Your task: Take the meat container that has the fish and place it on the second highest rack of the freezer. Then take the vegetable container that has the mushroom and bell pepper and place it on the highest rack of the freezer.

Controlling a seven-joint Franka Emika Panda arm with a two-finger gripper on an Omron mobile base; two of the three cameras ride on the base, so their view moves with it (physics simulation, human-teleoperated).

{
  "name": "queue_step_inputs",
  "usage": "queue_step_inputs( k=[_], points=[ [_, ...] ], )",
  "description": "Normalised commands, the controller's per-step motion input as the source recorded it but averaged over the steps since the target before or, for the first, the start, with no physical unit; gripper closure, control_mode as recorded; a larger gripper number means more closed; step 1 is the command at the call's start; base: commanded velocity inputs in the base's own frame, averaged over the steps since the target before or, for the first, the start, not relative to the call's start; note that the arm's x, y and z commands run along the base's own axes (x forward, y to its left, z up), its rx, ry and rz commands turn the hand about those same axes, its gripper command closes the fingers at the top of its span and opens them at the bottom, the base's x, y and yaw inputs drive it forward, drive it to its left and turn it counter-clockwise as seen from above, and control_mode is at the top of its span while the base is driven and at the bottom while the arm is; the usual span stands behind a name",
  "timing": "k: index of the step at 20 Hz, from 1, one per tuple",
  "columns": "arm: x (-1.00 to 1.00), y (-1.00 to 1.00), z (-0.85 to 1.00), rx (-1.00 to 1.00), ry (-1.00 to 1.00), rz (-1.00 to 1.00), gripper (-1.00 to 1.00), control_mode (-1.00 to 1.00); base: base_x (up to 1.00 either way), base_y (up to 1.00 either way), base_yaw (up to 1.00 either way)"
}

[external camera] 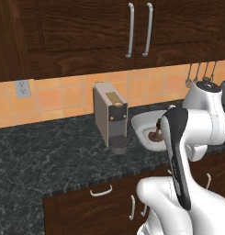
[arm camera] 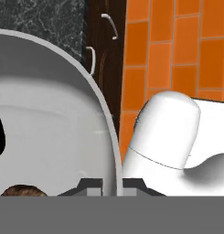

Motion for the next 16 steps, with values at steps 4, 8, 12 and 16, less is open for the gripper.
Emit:
queue_step_inputs(
  k=[4,8,12,16],
  points=[
    [-0.12,0.1,0.52,0.02,0.0,0.03,1.0,-1.0,0.0,0.0,0.0],
    [-0.33,0.1,0.19,0.02,0.14,0.0,1.0,-1.0,0.0,0.0,0.0],
    [-0.2,0.0,0.0,0.01,0.01,0.0,1.0,-1.0,0.0,0.0,0.0],
    [-0.02,0.1,0.0,-0.01,0.0,0.0,1.0,-1.0,0.0,0.0,0.0]
  ],
)
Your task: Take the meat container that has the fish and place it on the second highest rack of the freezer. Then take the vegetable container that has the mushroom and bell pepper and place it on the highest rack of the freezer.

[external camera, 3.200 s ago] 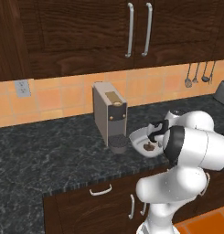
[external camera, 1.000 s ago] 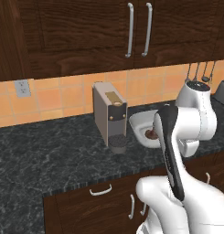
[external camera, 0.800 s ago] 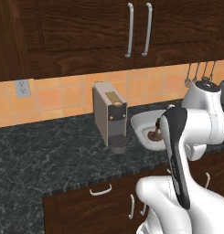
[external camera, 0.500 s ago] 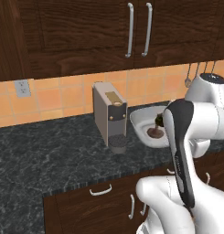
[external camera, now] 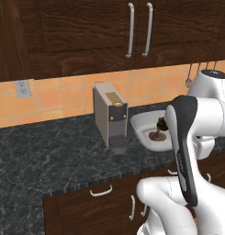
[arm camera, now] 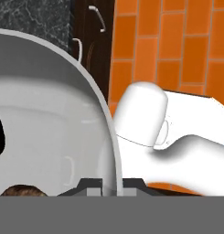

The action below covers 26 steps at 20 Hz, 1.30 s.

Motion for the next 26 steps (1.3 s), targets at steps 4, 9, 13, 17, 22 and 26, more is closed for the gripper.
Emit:
queue_step_inputs(
  k=[4,9,13,17,22,26],
  points=[
    [0.0,0.02,-0.01,0.0,0.0,0.0,1.0,-1.0,0.0,0.0,0.0],
    [0.0,0.0,0.0,0.0,0.0,0.0,1.0,1.0,-0.15,-0.13,0.0],
    [0.0,0.0,0.0,0.0,0.0,0.0,1.0,1.0,-0.5,-0.92,-0.29],
    [0.0,0.0,0.0,0.0,0.0,0.0,1.0,1.0,0.0,-0.48,-0.77],
    [0.0,0.0,0.0,0.0,0.0,0.0,1.0,1.0,0.0,-0.02,-0.93],
    [0.0,0.0,0.0,0.0,0.0,0.0,1.0,1.0,0.0,0.0,-0.95]
  ],
)
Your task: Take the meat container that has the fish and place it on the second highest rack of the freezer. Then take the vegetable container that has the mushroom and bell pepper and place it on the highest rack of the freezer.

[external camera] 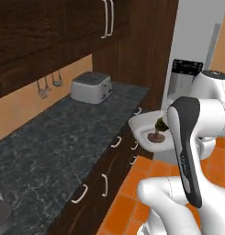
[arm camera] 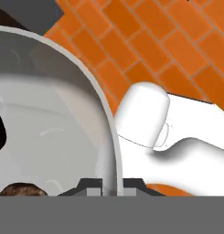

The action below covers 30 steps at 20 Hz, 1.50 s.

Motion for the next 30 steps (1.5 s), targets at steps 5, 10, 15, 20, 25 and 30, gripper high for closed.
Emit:
queue_step_inputs(
  k=[5,10,15,20,25,30],
  points=[
    [0.0,0.0,0.0,0.0,0.0,0.0,1.0,1.0,0.0,0.0,-0.94],
    [0.0,0.0,0.0,0.0,0.0,0.0,1.0,1.0,0.03,-0.11,-0.86],
    [0.0,0.0,0.0,0.0,0.0,0.0,1.0,1.0,0.44,-0.52,-0.63],
    [0.0,0.0,0.0,0.0,0.0,0.0,1.0,1.0,0.93,-0.1,-0.17],
    [0.0,0.0,0.0,0.0,0.0,0.0,1.0,1.0,1.0,-0.05,0.1],
    [0.0,0.0,0.0,0.0,0.0,0.0,1.0,1.0,0.89,-0.8,0.14]
  ],
)
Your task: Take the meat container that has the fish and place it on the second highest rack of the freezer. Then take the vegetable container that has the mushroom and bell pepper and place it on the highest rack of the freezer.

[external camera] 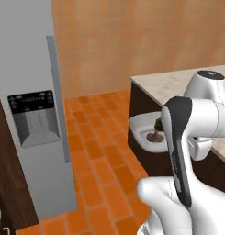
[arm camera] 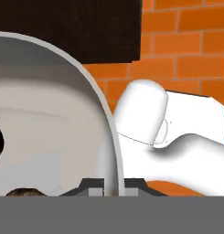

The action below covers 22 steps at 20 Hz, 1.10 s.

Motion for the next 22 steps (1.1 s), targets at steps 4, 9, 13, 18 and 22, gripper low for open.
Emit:
queue_step_inputs(
  k=[4,9,13,18,22],
  points=[
    [0.0,0.0,0.0,0.0,0.0,0.0,1.0,1.0,0.88,-0.73,0.12],
    [0.0,0.0,0.0,0.0,0.0,0.0,1.0,1.0,1.0,-0.09,0.18],
    [0.0,0.0,0.0,0.0,0.0,0.0,1.0,1.0,1.0,-0.08,0.16],
    [0.0,0.0,0.0,0.0,0.0,0.0,1.0,1.0,1.0,-0.34,0.07],
    [0.0,0.0,0.0,0.0,0.0,0.0,1.0,1.0,1.0,-0.43,0.06]
  ],
)
